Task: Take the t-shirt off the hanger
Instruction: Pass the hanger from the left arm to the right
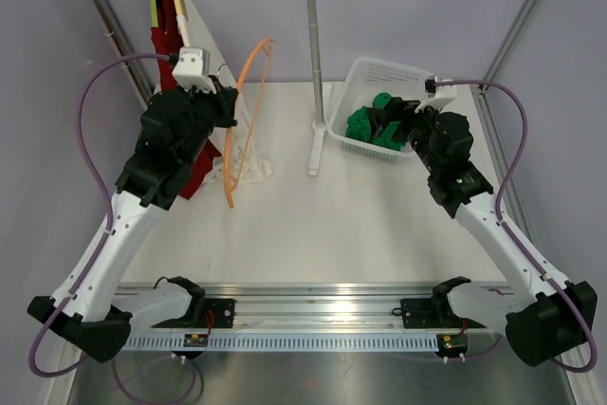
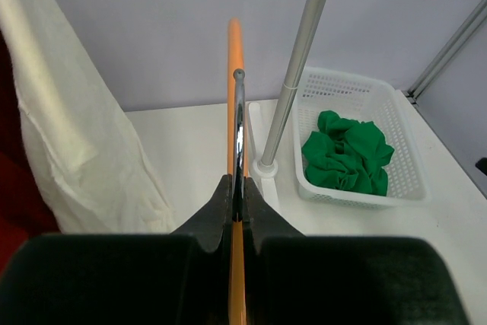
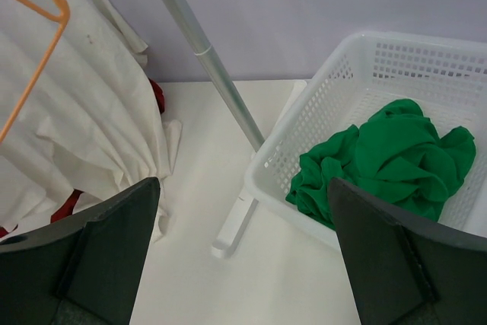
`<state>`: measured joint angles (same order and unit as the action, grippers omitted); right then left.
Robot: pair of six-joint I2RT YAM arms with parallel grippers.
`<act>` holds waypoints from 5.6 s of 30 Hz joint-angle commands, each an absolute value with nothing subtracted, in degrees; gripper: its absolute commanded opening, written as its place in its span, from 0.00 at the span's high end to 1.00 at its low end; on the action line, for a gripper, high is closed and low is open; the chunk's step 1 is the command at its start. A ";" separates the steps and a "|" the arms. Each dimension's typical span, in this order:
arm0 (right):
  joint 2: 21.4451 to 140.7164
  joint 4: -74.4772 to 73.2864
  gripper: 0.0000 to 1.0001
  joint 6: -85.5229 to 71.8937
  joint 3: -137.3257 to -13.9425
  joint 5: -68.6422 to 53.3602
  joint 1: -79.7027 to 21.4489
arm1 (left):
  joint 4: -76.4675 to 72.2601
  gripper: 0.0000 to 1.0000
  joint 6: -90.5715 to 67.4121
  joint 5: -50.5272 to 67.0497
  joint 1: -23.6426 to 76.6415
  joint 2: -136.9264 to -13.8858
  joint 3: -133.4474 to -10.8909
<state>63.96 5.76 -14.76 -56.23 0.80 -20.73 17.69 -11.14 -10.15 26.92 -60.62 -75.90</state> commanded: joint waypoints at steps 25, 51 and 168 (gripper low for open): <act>55.02 8.88 0.01 -15.38 -53.09 0.35 -21.18 | 15.12 1.00 -6.42 -12.48 27.07 -102.92 -129.29; 53.61 8.44 0.01 -15.03 -52.65 0.26 -21.18 | 8.96 1.00 -6.06 -10.46 27.07 -111.70 -138.51; 92.90 40.52 0.19 38.23 -71.10 -29.00 -37.88 | 30.15 1.00 -10.20 -1.23 26.10 -57.83 -78.92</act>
<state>91.79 38.52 33.39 -68.05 -28.56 -36.62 32.49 -10.83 -3.42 26.28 -58.08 -76.40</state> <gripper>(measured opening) 0.816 0.023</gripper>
